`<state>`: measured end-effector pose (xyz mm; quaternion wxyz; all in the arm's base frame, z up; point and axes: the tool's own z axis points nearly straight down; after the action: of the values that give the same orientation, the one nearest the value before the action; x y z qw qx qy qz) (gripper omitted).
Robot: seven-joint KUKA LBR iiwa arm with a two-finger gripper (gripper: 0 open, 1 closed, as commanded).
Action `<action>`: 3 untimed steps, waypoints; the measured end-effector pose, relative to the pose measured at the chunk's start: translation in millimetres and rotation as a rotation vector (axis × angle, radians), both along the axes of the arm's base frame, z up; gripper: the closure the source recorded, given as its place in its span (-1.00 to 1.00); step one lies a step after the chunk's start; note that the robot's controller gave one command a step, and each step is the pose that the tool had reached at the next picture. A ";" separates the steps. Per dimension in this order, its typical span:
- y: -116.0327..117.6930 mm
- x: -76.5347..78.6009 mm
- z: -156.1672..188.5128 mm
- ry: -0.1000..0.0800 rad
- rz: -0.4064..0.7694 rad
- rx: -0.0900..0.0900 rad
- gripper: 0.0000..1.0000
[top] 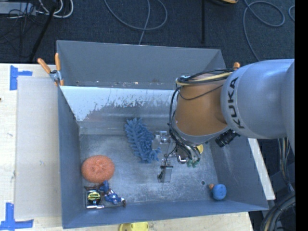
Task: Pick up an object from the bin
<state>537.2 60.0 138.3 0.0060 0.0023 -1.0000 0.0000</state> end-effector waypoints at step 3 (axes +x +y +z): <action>9.8 39.1 -48.4 -0.011 0.130 0.002 1.00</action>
Offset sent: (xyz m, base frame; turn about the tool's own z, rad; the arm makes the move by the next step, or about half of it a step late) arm 0.0634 0.0239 -0.0304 -0.0331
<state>576.3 69.8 89.9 0.0003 0.0674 -0.9977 -0.0003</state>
